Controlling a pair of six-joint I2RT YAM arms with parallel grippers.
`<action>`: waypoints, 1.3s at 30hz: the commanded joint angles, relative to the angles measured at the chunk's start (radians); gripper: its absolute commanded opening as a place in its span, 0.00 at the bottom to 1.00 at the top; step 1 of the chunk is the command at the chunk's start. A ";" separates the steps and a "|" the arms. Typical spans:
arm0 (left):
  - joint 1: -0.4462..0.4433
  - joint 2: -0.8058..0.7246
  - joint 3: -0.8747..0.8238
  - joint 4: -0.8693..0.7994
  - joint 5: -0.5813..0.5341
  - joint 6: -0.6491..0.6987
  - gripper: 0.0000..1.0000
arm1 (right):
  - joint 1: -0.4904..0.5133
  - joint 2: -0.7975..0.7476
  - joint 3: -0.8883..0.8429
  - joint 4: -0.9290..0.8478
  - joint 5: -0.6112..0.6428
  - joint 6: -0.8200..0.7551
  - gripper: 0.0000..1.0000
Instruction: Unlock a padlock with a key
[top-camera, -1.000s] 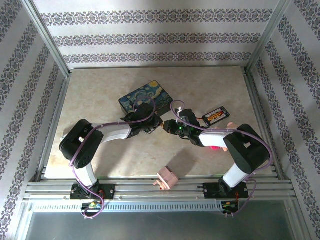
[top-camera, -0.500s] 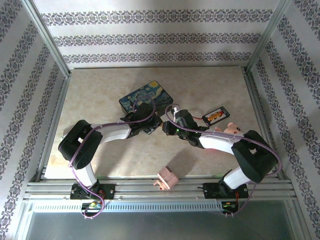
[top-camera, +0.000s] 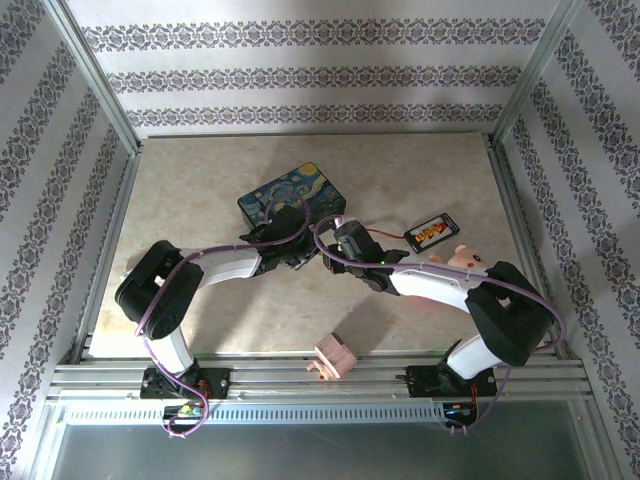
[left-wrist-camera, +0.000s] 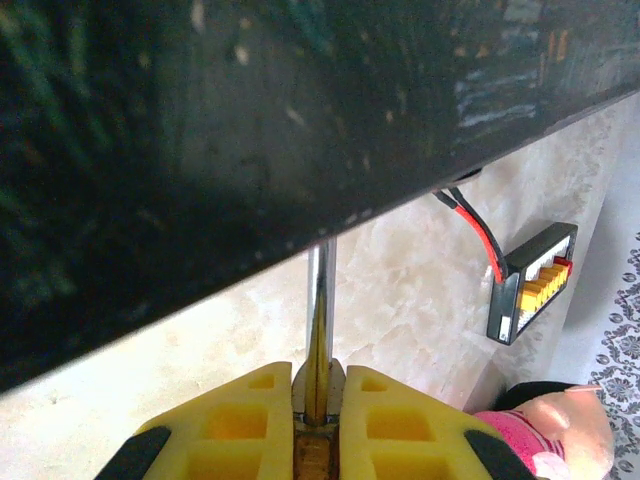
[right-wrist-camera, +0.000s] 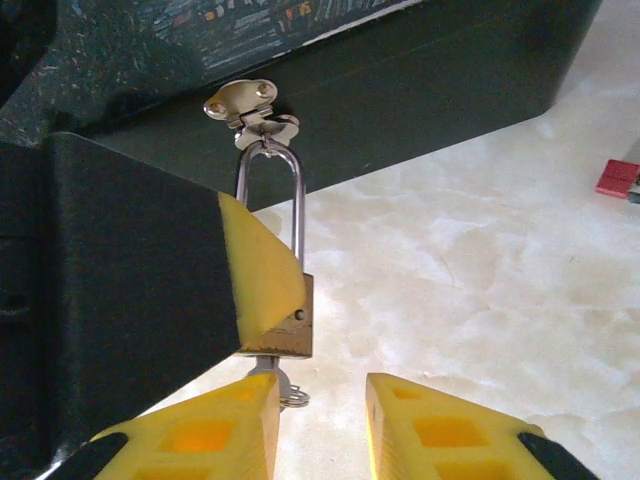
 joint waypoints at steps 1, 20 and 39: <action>-0.009 -0.024 0.036 -0.009 0.063 -0.020 0.02 | 0.055 0.022 0.029 -0.004 0.012 -0.072 0.29; 0.036 -0.055 0.048 -0.084 0.134 -0.046 0.00 | 0.077 -0.070 -0.070 0.035 0.076 -0.168 0.28; 0.037 -0.052 0.037 -0.066 0.161 -0.053 0.00 | 0.077 0.052 0.032 0.010 0.105 -0.231 0.26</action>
